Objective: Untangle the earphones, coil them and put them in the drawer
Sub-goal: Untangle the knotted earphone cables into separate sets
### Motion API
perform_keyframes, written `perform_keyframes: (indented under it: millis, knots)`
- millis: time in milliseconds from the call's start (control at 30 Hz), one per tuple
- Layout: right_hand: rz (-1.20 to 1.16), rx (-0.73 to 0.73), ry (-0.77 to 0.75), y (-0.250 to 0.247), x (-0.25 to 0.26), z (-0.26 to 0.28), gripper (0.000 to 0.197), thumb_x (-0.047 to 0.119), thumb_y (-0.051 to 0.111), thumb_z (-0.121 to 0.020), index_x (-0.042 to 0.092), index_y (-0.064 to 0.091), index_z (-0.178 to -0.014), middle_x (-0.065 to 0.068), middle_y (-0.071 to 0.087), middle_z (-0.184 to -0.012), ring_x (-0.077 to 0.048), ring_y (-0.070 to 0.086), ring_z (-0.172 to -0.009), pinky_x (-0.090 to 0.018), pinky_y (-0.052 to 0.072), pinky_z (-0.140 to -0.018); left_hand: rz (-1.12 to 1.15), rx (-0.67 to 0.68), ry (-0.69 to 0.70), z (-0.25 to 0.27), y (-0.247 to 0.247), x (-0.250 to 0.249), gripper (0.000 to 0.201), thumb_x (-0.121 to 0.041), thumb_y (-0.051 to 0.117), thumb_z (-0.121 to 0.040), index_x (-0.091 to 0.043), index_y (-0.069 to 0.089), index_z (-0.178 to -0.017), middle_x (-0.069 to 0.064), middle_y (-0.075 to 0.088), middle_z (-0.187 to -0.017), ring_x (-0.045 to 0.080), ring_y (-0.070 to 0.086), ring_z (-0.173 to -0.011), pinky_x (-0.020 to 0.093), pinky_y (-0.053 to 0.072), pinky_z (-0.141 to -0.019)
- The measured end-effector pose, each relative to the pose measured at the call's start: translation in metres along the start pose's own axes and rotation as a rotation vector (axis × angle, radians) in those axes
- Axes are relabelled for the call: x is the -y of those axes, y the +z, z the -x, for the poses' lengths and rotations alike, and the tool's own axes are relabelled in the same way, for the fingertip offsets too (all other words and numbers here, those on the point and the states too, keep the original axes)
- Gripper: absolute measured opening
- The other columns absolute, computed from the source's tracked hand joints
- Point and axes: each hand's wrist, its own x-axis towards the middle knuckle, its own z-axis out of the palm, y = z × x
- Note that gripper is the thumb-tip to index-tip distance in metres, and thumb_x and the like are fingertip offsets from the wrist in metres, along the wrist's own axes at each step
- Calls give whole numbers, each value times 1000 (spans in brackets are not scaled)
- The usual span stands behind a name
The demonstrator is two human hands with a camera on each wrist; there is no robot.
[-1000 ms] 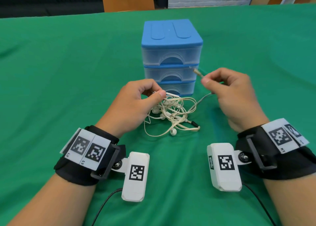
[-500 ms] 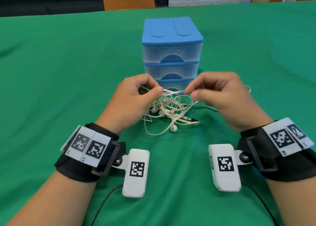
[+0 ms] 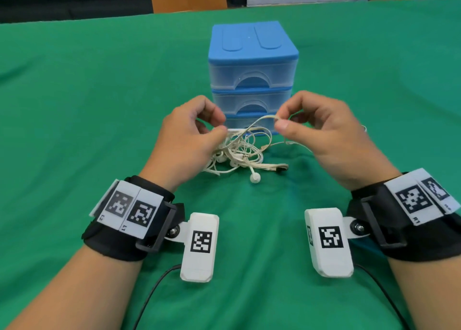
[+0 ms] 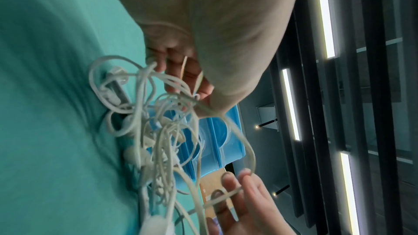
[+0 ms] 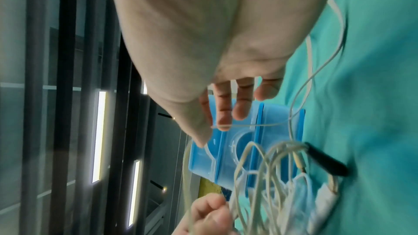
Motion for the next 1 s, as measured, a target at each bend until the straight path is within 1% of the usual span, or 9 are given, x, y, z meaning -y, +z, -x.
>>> perform_keyframes:
  millis: [133,267,400,500,600,700,800,900,1000]
  knots:
    - [-171,-145,-49,0,0,-2,9,8,63,-95,16,60,-92,-9,66,-88,-9,60,-80,-18,45,-74,-1,224,188,6,-6,-13,35,0,66,-83,-24,67,-109,-14,69,-120,4,59,-117,25,41,-96]
    - [-245,-269,-66,0,1,-5,9,13,62,-96,20,60,-91,-3,58,-75,-16,55,-64,-29,46,-68,18,427,252,8,-1,-13,20,-19,72,-88,-20,71,-108,-4,70,-119,12,60,-120,25,39,-106]
    - [-312,-521,-14,-7,-4,-9,12,15,63,-94,20,59,-85,5,47,-63,-12,35,-46,-29,35,-48,-60,320,139,3,2,1,10,-30,72,-82,-23,74,-89,-5,71,-102,11,64,-103,28,42,-100]
    - [-397,-747,49,-18,-7,-10,15,14,64,-92,20,57,-80,3,40,-61,-12,29,-44,-23,28,-44,-45,224,71,0,1,4,16,-38,71,-80,-22,71,-81,-7,72,-98,12,65,-100,28,43,-95]
    - [-420,-880,77,-25,-11,-11,16,14,65,-90,20,57,-77,2,40,-62,-13,28,-44,-22,27,-44,2,265,53,1,0,1,16,-38,69,-82,-23,67,-75,-5,73,-100,14,66,-97,33,46,-91]
    - [-393,-901,135,-27,-13,-11,17,12,66,-86,21,60,-73,4,46,-61,-14,34,-47,-23,28,-46,12,298,42,2,-2,-1,18,-37,66,-86,-22,68,-76,0,72,-89,13,61,-80,34,45,-79]
    - [-261,-824,192,-25,-14,-10,14,10,64,-78,22,69,-81,5,61,-73,-12,51,-65,-20,39,-56,-38,272,18,2,-3,1,22,-40,65,-85,-20,72,-80,6,70,-78,16,53,-66,35,42,-68]
    - [-192,-757,157,-22,-10,-9,39,1,57,-69,17,73,-101,2,64,-88,-6,58,-85,-16,44,-67,-25,250,-2,2,-2,0,25,-42,62,-90,-23,76,-81,7,66,-68,24,49,-62,35,40,-62]
    - [-182,-675,16,-17,-2,-7,48,-3,50,-66,7,73,-107,-7,66,-95,-8,57,-91,-15,44,-69,-11,238,-1,3,-2,-1,28,-45,61,-91,-25,77,-81,19,69,-78,37,59,-69,47,51,-68]
